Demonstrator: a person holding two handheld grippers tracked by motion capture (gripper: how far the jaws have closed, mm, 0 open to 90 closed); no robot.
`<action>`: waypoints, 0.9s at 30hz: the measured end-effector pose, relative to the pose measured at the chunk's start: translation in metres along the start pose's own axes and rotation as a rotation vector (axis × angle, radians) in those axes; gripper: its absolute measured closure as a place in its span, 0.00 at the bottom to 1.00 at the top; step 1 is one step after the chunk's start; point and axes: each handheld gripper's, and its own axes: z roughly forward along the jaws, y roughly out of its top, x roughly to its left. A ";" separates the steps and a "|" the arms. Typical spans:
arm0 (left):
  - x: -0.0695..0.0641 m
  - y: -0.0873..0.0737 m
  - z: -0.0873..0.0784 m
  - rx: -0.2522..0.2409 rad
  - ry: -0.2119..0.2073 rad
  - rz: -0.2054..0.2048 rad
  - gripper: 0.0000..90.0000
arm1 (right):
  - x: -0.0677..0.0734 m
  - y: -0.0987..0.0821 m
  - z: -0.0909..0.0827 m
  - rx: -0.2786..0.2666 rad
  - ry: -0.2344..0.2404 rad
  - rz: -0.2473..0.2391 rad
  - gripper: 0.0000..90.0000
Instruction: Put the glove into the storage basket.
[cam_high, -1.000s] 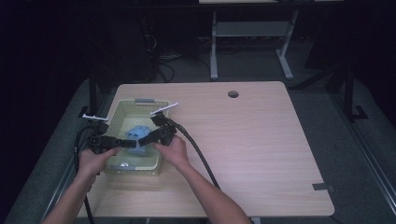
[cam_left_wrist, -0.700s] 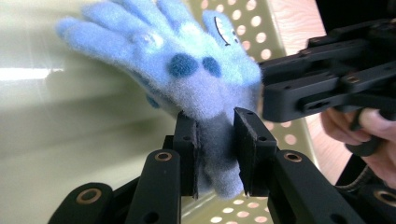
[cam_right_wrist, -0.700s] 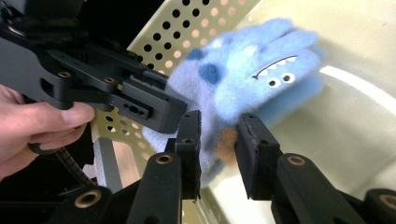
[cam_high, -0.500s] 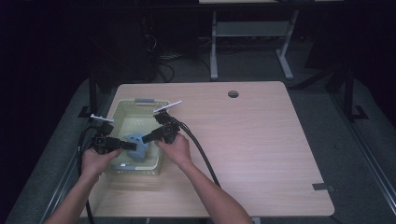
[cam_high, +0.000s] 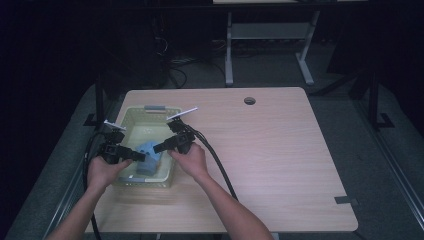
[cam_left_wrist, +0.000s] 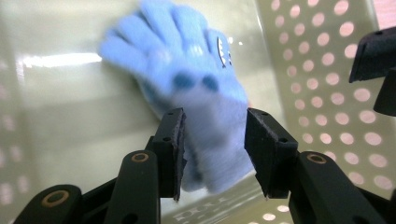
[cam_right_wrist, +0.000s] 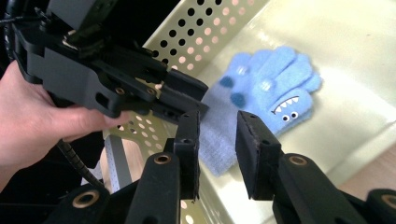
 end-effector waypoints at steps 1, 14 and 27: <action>0.000 0.000 0.000 0.000 0.000 0.000 0.64 | 0.000 0.000 0.000 0.000 0.000 0.000 0.78; -0.010 0.008 0.020 0.077 0.048 0.027 0.75 | 0.000 -0.002 -0.016 -0.028 0.022 0.004 0.77; -0.009 0.007 0.000 -0.039 -0.041 0.001 0.66 | 0.002 -0.005 -0.036 -0.058 0.035 -0.010 0.72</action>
